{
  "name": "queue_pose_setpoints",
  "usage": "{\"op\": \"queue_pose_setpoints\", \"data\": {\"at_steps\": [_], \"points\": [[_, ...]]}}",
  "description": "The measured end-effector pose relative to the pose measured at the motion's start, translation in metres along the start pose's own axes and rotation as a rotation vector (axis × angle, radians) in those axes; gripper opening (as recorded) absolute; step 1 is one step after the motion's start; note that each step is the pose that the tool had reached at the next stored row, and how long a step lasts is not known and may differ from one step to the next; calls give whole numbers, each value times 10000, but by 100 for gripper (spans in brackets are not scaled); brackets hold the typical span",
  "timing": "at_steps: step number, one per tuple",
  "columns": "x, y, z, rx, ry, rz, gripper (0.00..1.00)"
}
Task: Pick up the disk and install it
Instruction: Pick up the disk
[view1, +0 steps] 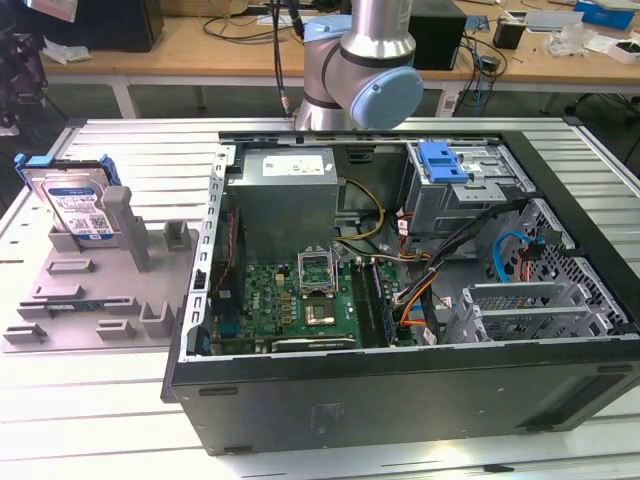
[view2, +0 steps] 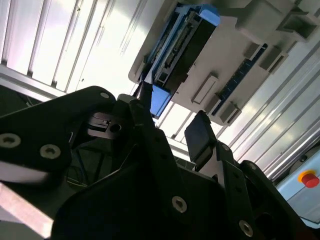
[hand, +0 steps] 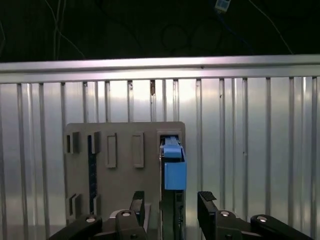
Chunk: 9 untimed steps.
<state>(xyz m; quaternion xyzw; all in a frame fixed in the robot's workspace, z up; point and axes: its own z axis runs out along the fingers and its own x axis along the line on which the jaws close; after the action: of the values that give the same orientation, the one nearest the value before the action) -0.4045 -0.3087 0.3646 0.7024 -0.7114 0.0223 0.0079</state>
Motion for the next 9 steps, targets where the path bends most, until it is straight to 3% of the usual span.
{"op": "queue_pose_setpoints", "data": {"at_steps": [9], "points": [[-9, 3, 32, 1, -30, -110, 54]]}}
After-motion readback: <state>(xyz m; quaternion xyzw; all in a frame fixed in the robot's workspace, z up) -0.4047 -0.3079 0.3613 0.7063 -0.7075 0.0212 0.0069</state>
